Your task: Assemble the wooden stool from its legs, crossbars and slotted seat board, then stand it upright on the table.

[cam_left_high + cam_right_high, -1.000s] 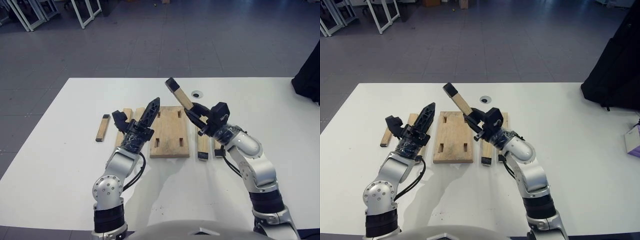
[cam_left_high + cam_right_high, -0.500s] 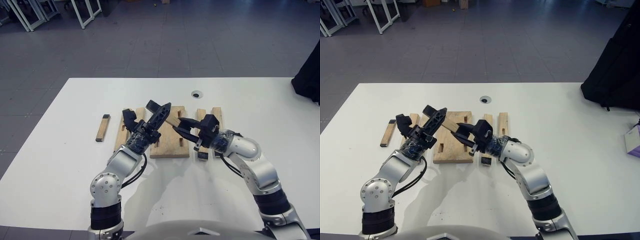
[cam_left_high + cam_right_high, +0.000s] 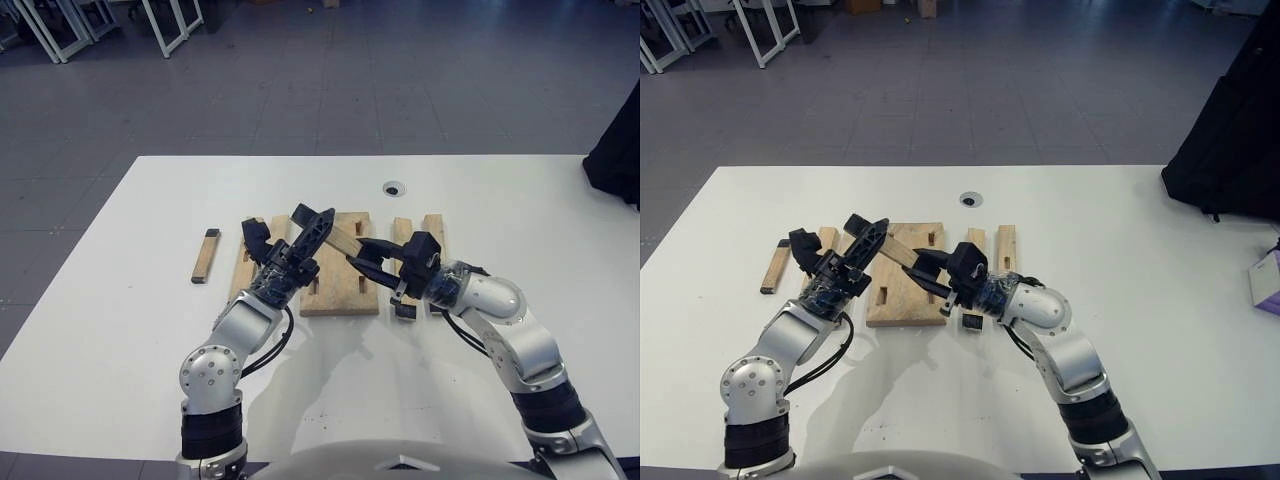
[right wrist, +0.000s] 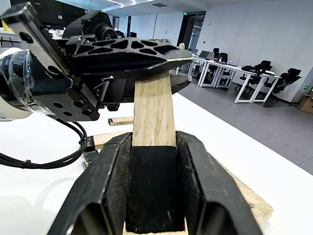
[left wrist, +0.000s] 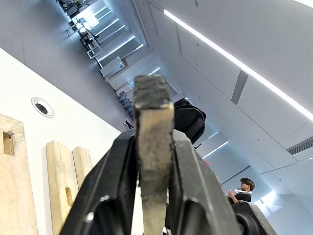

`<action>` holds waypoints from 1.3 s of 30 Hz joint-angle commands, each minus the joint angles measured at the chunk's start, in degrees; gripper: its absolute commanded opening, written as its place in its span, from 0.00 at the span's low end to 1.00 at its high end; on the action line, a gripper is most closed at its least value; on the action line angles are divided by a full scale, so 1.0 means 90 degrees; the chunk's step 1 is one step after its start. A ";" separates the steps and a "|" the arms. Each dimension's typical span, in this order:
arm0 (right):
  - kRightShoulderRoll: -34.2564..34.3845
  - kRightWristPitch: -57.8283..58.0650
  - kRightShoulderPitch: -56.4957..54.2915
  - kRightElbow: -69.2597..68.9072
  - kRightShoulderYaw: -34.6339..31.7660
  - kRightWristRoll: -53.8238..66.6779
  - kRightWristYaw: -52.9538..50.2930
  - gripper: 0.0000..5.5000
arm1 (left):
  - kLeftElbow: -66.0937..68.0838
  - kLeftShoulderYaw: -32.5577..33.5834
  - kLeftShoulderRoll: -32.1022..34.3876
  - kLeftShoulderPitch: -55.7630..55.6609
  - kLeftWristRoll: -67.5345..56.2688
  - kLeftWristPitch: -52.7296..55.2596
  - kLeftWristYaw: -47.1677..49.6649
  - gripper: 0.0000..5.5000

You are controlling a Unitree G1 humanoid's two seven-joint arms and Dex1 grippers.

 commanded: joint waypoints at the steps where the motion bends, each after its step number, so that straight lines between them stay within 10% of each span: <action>1: -0.0073 -0.0005 -0.0010 0.0050 -0.0041 -0.0089 -0.0044 0.23 | 0.0022 0.0104 -0.0068 -0.0085 -0.0185 -0.0099 -0.0032 0.09; 7: -0.0086 0.0132 -0.0022 0.0134 -0.0035 -0.0167 -0.0118 0.23 | 0.0099 0.0198 -0.0152 -0.0100 -0.0247 -0.0164 -0.0017 0.08; 16: -0.0122 0.0955 -0.0145 0.0303 -0.0523 0.0225 -0.0415 0.55 | 0.0460 0.1073 0.0616 -0.0292 0.2049 -0.1642 0.0162 0.08; 39: 0.0209 0.0587 0.0212 0.0180 -0.0149 -0.0178 -0.0785 0.55 | 0.2448 0.1121 0.1187 -0.0782 0.5087 -0.2765 -0.0021 0.08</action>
